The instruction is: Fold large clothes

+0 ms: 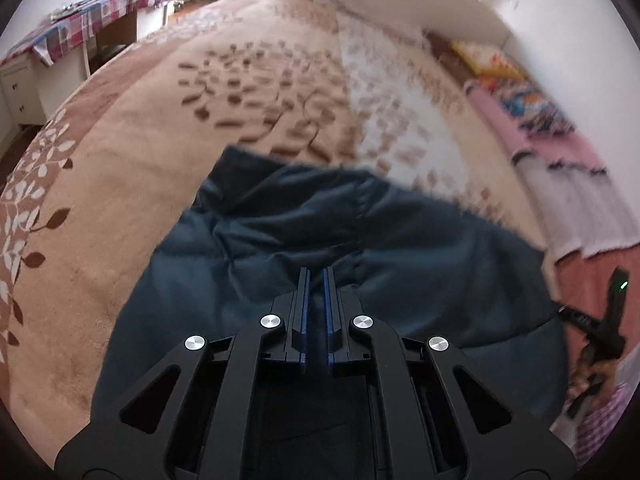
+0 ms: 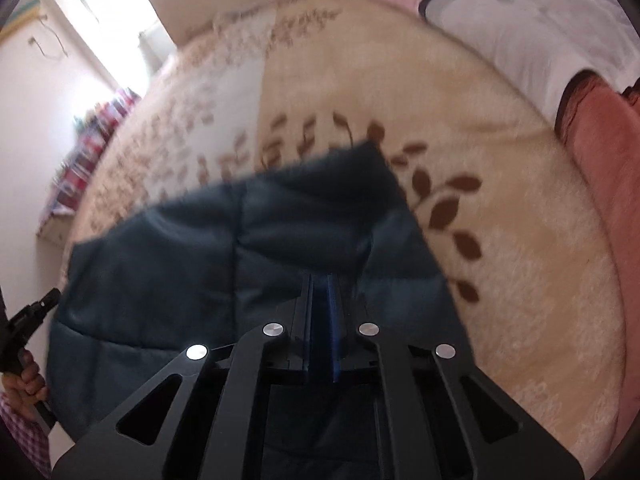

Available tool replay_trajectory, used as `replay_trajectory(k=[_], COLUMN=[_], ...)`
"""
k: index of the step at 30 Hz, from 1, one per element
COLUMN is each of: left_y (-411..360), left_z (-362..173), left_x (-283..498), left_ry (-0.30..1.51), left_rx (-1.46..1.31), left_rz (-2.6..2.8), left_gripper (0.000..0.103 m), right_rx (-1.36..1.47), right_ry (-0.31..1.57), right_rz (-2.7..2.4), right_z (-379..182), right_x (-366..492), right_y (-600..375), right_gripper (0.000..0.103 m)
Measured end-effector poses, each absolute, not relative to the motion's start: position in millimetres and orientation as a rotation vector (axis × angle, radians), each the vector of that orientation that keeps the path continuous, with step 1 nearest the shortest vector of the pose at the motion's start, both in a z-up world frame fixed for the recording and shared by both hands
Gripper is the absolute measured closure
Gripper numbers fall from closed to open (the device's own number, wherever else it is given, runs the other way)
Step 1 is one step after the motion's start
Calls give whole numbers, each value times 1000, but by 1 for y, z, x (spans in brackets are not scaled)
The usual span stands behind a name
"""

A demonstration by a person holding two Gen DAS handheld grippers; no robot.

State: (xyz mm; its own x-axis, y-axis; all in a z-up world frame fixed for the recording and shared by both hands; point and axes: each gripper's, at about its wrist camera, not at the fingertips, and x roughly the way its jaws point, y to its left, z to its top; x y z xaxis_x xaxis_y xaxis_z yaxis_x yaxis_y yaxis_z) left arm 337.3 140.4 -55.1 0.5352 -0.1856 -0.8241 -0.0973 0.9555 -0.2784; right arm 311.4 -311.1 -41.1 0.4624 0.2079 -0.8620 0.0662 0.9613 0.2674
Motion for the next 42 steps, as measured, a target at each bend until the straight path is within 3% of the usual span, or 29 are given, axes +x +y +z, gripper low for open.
replay_trajectory(k=[5,9,10,12,13,14,19,25,26,28,42], left_y=[148,165,169,178,182,186,210,230,229,223,187], left_z=[-61,-37,-31,-19,-16,-13,-11,-41,-48,-60,-105], left_x=[338,313,305,280,268,252,173,99,93,88,146], left_ry=[1017,919,905,885,876,869,849,805,801,814,874], left_rx=[-328,-440,-451,-446,-440,-434,-524,-879,-921,-958,-1020], left_rz=[1,-16,-20,-19,-16,-6,41,50,40,42,100], left_gripper=[99,99,96,75,57,46,32,21,18,17,17], right_rx=[251,340,362,386,382,382,389,606,672,768,957], right_ry=[1124,1072,1055,1021,1010,997,980,1041,1050,1050,1003], right_rz=[36,58,74,103,106,114,60,80,95,120,69], right_z=[-56,-43,-39,-25,-20,-15,-8,-38,-46,-57,-82], right_x=[317,304,297,273,263,246,164,90,81,69,110], right_y=[-312,-325,-330,-343,-346,-353,-381,-393,-393,-389,-360], right_gripper=[97,97,97,97,97,97,97,96,66,17,18])
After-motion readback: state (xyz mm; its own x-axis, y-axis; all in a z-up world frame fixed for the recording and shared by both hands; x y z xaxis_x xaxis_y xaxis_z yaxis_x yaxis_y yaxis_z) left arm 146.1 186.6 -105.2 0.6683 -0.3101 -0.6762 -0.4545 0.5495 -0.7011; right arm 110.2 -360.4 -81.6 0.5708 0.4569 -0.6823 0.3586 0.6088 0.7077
